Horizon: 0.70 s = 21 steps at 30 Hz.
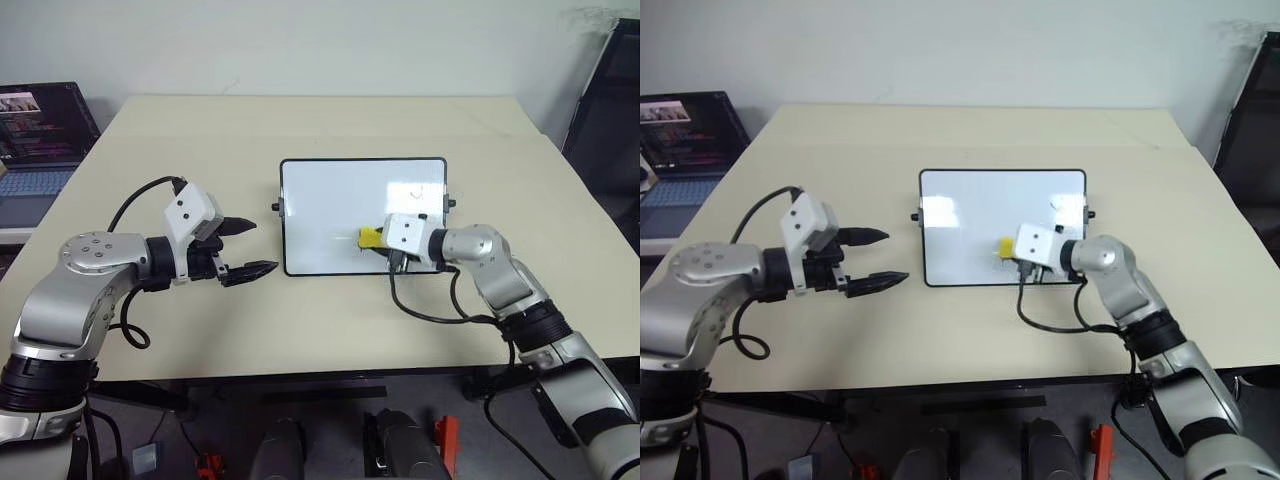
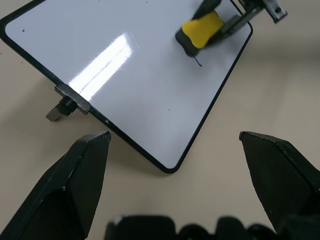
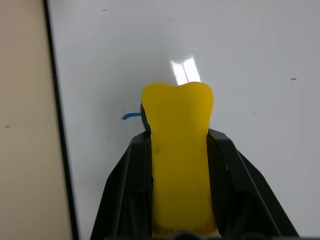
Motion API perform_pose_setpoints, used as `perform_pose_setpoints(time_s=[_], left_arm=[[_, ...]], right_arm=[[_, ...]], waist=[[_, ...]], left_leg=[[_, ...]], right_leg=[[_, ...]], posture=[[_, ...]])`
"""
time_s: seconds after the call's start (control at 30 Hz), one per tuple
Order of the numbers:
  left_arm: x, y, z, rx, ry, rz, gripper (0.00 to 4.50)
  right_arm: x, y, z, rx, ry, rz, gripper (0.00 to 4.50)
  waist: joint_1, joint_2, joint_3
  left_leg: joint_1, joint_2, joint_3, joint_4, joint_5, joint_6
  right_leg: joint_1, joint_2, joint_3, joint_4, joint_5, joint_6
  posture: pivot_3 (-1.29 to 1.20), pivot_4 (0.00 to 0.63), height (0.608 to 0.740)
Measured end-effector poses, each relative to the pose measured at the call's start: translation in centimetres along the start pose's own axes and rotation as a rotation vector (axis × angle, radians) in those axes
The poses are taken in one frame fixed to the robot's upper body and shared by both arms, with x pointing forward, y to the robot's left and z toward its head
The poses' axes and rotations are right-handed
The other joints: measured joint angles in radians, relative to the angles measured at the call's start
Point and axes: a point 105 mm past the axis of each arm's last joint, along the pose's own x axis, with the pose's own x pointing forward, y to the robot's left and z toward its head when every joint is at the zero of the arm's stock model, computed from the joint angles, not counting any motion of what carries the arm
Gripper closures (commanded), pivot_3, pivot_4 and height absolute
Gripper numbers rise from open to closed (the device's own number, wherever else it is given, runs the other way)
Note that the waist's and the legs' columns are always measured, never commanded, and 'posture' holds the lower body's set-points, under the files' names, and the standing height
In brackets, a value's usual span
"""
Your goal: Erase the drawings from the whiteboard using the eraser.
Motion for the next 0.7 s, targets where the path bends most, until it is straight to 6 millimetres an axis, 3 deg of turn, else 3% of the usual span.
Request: perform_pose_setpoints(time_s=[0.17,0.47,0.57,0.7], left_arm=[[0.0,0.0,0.0,0.000,0.000,0.000,0.00],[0.0,0.0,0.0,0.000,0.000,0.000,0.00],[0.0,0.0,0.0,0.000,0.000,0.000,0.00],[0.0,0.0,0.0,0.000,0.000,0.001,0.00]], right_arm=[[-0.1,1.3,-0.7,-0.030,0.033,0.041,3.41],[0.2,1.0,-0.4,-0.059,0.035,0.028,3.41],[0.6,-0.1,0.6,-0.067,0.020,-0.013,3.41],[0.5,-3.3,1.7,-0.120,0.031,-0.132,3.41]], waist=[[0.000,-0.001,-0.001],[-0.002,-0.001,-0.001],[-0.004,-0.001,-0.001],[-0.003,-0.001,-0.001]], left_leg=[[0.005,0.000,0.000,0.000,0.001,0.000],[0.005,0.000,0.001,0.000,0.001,0.001],[0.005,0.000,0.001,0.000,0.001,0.001],[0.000,0.000,0.000,0.000,0.001,0.001]], right_leg=[[0.004,0.000,0.001,0.000,0.000,0.003],[0.004,0.000,0.001,0.000,0.000,0.003],[0.003,0.000,0.001,0.000,0.001,0.003],[0.000,0.000,0.001,-0.001,0.002,0.001]], posture=[[0.00,0.150,0.740],[0.00,0.150,0.740],[0.00,0.150,0.740],[0.00,0.150,0.740]])
